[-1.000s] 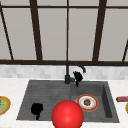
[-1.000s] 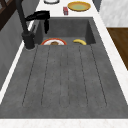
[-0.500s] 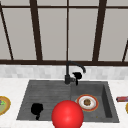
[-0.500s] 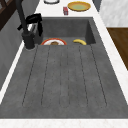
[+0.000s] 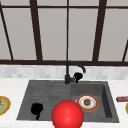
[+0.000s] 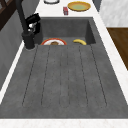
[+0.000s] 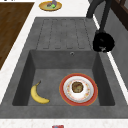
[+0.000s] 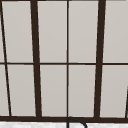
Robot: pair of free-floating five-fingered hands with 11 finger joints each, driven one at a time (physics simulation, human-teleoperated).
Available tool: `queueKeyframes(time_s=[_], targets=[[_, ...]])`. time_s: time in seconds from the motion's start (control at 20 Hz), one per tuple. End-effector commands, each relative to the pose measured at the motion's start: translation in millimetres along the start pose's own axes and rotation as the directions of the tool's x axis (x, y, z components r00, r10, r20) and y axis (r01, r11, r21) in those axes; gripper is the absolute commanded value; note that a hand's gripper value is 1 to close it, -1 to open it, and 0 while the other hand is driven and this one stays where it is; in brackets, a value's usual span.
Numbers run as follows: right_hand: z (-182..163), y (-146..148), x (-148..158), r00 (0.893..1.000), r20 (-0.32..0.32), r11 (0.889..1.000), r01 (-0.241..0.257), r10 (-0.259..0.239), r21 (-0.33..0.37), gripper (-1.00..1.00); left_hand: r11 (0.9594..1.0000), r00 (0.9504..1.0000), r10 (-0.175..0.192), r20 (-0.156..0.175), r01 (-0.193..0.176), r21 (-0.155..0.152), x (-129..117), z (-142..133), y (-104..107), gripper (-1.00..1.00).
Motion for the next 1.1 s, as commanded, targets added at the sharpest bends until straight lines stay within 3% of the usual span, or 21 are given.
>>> queueKeyframes(time_s=[0.0,0.1,0.4,0.9,1.0,1.05], targets=[[-11.2,0.0,20.7,0.999,-0.036,0.998,0.040,-0.039,0.047,1.00,1.0000,1.0000,0.000,0.000,0.000,0.000,0.0,0.0,0.0,0.00],[-8.2,0.7,28.7,0.999,-0.043,0.999,0.029,-0.027,0.036,1.00,1.0000,1.0000,0.000,0.000,0.000,0.000,0.0,0.0,0.0,0.00],[-4.0,-1.6,39.5,0.992,-0.094,0.996,-0.087,0.084,-0.021,1.00,1.0000,1.0000,0.000,0.000,0.000,0.000,0.0,0.0,0.0,0.00],[2.8,10.7,49.4,0.975,-0.207,0.987,-0.105,0.077,-0.124,1.00,1.0000,1.0000,0.000,0.000,0.000,0.000,0.0,0.0,0.0,0.00],[1.9,9.2,41.7,0.963,-0.262,0.982,-0.107,0.064,-0.153,1.00,1.0000,1.0000,0.000,0.000,0.000,0.000,0.0,0.0,0.0,0.00],[2.3,3.1,38.3,0.955,-0.288,0.975,-0.124,0.067,-0.185,1.00,1.0000,1.0000,0.000,0.000,0.000,0.000,0.0,0.0,0.0,0.00]])
